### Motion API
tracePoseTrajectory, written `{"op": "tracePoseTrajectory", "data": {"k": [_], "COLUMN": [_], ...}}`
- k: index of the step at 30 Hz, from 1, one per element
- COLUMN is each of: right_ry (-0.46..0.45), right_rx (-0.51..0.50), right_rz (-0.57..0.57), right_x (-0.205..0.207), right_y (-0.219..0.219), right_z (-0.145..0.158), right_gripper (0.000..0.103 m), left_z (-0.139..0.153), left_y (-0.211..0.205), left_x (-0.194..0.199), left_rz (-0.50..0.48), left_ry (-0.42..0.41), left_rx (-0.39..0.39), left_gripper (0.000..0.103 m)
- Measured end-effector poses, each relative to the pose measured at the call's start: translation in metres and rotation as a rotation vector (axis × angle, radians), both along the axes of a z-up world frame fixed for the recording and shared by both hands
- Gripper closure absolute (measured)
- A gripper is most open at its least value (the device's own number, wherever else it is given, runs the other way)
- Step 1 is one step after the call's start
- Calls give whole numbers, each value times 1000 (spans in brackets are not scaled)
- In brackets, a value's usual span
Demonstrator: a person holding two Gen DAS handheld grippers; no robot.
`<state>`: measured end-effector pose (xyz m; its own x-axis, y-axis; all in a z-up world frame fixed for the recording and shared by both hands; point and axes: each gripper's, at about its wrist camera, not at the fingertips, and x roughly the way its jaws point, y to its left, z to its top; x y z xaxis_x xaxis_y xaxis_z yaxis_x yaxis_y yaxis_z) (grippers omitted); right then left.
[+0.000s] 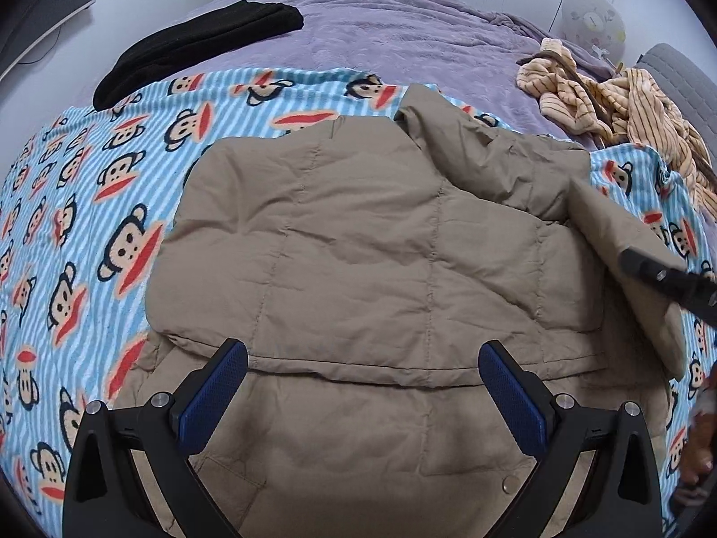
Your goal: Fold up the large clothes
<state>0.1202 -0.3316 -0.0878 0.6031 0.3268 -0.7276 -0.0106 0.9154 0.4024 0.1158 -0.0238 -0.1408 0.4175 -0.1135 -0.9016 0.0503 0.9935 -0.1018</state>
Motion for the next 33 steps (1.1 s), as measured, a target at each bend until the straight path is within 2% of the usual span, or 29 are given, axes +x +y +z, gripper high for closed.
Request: {"op": "tracePoseTrajectory", "data": {"k": [4,7,16,17,18,19,20,21,24,28,29,30,31,33], "right_ry": [136,208,281,294,305,307,300,285,245,217,216,202,195,162], "right_rx": [-91,-86,-90,-73,-45,-14,15,38,84,260,300,321,304,218], "right_rz": [61,37,37,37,33,23,7,-15,-129,-341,-380,-403,-408,-378], "right_x": [4,2,-1,1,-1,-4,-7,-12,-27,-35,-32,-27,-21,-7], "right_y": [47,52,51,48,44,38,32,24,-7,-58,-68,-73,-73,-58], "right_z": [-56,-84,-99,-97,-95,-92,-87,-81,-67,-73,-76,-77,-75,-63], "right_gripper": [93,93,91,83,67,56,38,35,35,36,49,81,90,91], "left_z": [-7,-11,-18,-19,-19,-19,-19,-19,-17,-13,-12,-11,-11,-10], "left_y": [9,8,-22,-25,-27,-28,-29,-30,-26,-9,-6,-2,2,10], "left_x": [3,6,24,26,28,31,32,34,40,51,52,54,55,56], "left_rz": [-15,-25,-62,-66,-69,-71,-73,-75,-84,-70,-65,-60,-52,-39], "left_ry": [13,14,25,24,23,23,23,22,9,12,11,8,5,5], "left_rx": [-43,-55,-105,-108,-110,-110,-112,-115,-131,-215,-222,-217,-207,-220], "left_gripper": [0,0,0,0,0,0,0,0,0,0,0,0,0,0]}}
